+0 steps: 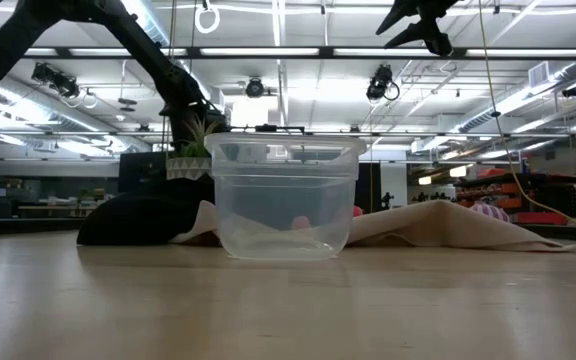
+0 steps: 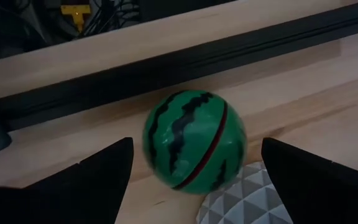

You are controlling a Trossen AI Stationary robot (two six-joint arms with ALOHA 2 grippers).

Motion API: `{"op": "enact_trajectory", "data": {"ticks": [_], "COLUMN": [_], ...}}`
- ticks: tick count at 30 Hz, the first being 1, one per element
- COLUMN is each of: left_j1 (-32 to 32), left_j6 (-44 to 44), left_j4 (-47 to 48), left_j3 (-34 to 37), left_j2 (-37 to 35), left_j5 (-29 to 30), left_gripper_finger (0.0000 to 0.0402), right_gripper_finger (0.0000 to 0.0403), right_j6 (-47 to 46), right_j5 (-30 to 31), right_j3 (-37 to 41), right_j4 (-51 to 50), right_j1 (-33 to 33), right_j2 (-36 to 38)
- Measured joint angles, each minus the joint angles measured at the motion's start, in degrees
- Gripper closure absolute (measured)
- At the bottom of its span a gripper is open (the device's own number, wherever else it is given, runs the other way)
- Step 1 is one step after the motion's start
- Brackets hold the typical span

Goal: Pick and placing Produce into tupperware
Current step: Put the watermelon into the transparent container

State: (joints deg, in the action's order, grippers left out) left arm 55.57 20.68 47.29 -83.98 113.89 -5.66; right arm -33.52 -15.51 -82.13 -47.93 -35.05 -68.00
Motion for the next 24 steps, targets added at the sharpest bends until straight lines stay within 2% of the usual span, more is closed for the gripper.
{"op": "enact_trajectory", "data": {"ticks": [24], "left_j1": [-0.50], "left_j6": [-0.56], "left_j4": [-0.63], "left_j3": [-0.03], "left_j2": [0.46], "left_j5": [0.55], "left_gripper_finger": [0.0023], "right_gripper_finger": [0.0261], "right_j6": [0.00], "right_j5": [0.00], "right_j3": [0.00], "right_j4": [-0.01], "right_j1": [-0.01], "right_j2": [0.01]}}
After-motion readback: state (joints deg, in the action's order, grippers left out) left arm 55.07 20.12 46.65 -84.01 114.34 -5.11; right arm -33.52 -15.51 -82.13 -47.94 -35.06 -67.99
